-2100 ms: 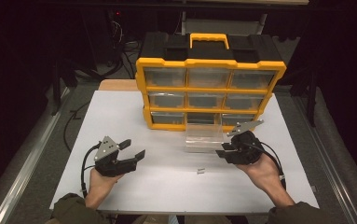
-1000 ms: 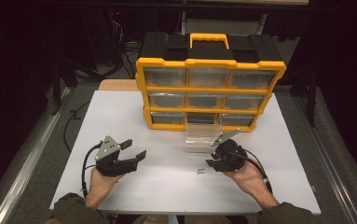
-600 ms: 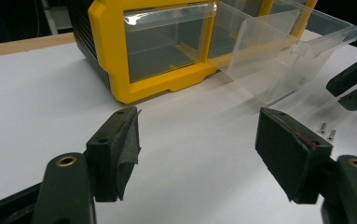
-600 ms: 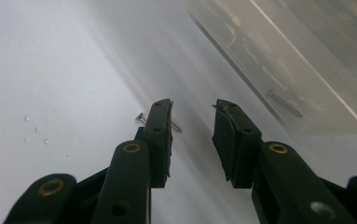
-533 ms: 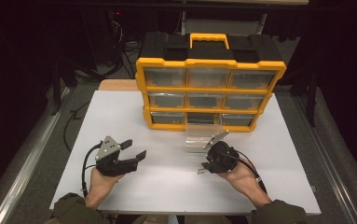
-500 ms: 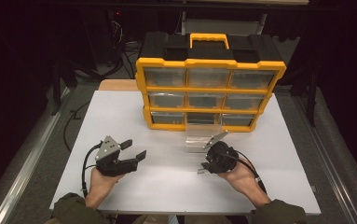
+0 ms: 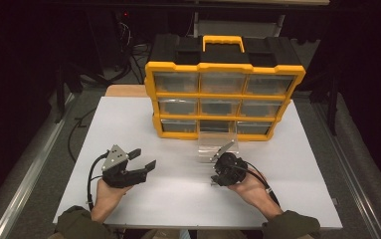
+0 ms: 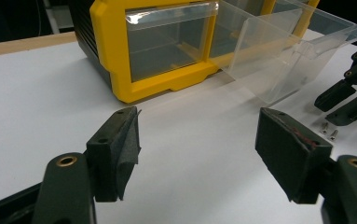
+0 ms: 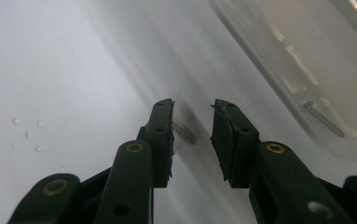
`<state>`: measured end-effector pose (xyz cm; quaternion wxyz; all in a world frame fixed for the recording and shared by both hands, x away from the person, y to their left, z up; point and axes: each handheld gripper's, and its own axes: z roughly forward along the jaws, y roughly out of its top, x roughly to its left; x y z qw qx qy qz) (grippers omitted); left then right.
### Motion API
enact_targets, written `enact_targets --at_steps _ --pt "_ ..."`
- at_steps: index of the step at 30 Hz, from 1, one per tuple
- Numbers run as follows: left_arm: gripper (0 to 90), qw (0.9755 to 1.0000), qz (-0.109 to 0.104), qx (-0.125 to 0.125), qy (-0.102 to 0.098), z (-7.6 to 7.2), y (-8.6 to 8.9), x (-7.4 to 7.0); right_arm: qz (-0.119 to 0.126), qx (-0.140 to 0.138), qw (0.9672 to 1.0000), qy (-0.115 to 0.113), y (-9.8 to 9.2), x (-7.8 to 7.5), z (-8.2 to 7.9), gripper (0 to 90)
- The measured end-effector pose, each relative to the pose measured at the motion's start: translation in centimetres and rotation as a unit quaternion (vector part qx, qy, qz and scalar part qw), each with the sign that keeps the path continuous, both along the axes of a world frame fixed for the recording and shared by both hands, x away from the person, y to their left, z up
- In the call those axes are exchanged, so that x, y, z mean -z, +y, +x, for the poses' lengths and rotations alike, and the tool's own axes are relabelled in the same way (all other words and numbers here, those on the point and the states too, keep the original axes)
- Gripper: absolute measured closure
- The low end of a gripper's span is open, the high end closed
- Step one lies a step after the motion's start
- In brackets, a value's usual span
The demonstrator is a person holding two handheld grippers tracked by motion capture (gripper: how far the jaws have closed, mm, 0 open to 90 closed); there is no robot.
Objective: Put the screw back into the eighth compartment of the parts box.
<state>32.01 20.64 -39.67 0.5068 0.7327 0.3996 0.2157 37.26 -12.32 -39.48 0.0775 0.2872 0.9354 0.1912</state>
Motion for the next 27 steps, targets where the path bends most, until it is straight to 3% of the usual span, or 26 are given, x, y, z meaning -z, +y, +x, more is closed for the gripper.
enact_targets --at_steps 27 --pt "30.9 1.0 0.002 0.002 0.0 -0.03 -0.11 0.02 -0.016 -0.001 0.9998 0.008 0.86 0.78 0.67 73.8"
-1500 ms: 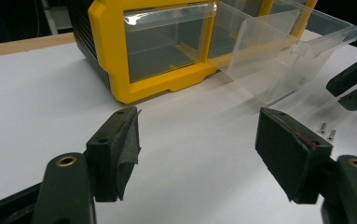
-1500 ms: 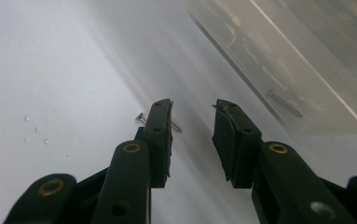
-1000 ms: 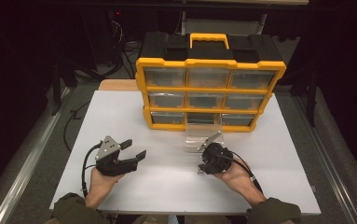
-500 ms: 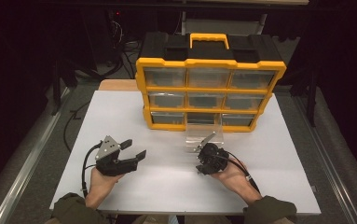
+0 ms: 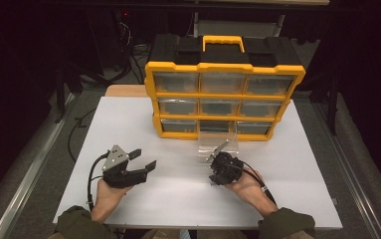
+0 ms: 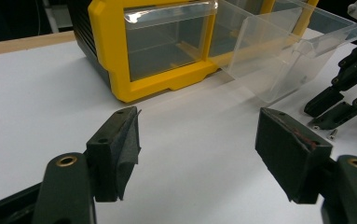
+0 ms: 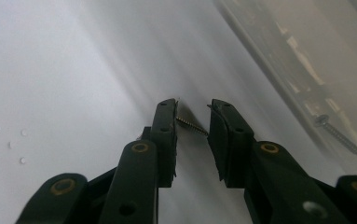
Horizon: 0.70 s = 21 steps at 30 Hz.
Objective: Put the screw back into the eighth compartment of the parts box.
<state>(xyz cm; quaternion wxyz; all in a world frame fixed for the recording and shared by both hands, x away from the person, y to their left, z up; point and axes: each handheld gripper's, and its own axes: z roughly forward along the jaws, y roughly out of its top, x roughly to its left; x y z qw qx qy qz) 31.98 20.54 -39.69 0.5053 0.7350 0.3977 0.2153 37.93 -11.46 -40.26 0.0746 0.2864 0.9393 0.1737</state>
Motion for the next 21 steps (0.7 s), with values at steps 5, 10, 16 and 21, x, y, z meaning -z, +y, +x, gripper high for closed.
enact_targets --at_steps 5,10,16,21 --pt "31.0 1.0 0.001 0.0 0.0 0.0 -0.02 0.01 0.001 -0.004 1.0 -0.001 0.12 0.03 0.07 73.2" --pt "31.1 1.0 0.001 0.0 0.0 -0.01 -0.1 0.03 0.002 -0.003 1.0 0.007 0.13 0.0 0.24 72.6" --pt "31.1 1.0 0.002 0.001 0.001 -0.02 -0.1 0.03 0.001 -0.005 0.9999 0.009 0.05 0.0 0.38 75.3" --pt "31.2 1.0 0.002 0.001 0.001 -0.02 -0.1 0.04 -0.001 -0.006 0.9999 0.009 0.06 -0.03 0.37 76.3"
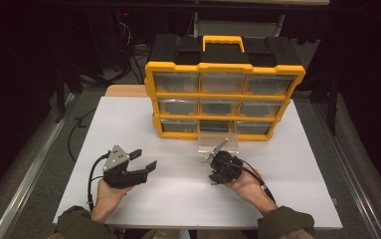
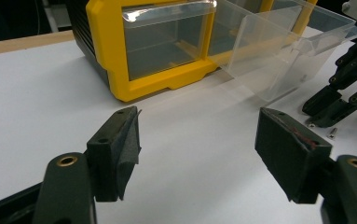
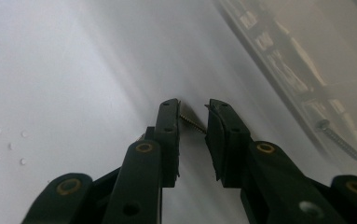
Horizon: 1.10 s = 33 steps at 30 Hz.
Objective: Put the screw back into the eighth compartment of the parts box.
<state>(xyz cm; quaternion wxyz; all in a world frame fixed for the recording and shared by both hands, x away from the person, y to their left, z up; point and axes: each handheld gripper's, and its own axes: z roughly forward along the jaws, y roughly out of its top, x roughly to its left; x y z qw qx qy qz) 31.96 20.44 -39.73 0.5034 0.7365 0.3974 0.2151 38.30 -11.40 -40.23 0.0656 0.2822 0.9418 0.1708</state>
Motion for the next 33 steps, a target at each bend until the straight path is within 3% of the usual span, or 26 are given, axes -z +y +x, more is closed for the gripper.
enact_targets --at_steps 15,33 --pt "31.2 1.0 -0.002 -0.001 0.0 0.05 0.04 0.01 0.0 -0.012 0.9999 0.001 0.6 -0.07 -0.01 68.5" --pt "31.3 1.0 -0.002 -0.001 0.0 0.03 0.06 0.0 -0.014 -0.015 0.9998 -0.003 0.57 -0.05 0.14 85.4"
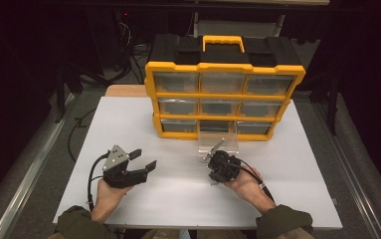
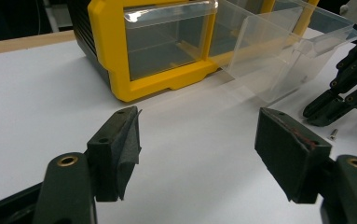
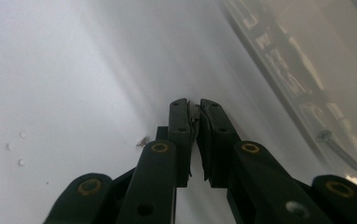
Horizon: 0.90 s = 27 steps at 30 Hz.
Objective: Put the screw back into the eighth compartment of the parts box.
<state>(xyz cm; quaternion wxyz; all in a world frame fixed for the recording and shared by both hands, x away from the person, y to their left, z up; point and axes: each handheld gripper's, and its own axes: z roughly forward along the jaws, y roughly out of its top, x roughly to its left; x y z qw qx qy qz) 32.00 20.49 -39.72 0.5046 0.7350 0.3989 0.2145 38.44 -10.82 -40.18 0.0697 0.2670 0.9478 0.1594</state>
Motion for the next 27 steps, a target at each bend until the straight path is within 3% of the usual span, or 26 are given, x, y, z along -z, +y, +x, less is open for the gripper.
enact_targets --at_steps 27 --pt "31.3 1.0 0.0 0.0 0.0 0.01 0.01 0.0 -0.008 -0.006 0.9999 -0.009 -0.09 -0.11 -0.04 89.1"
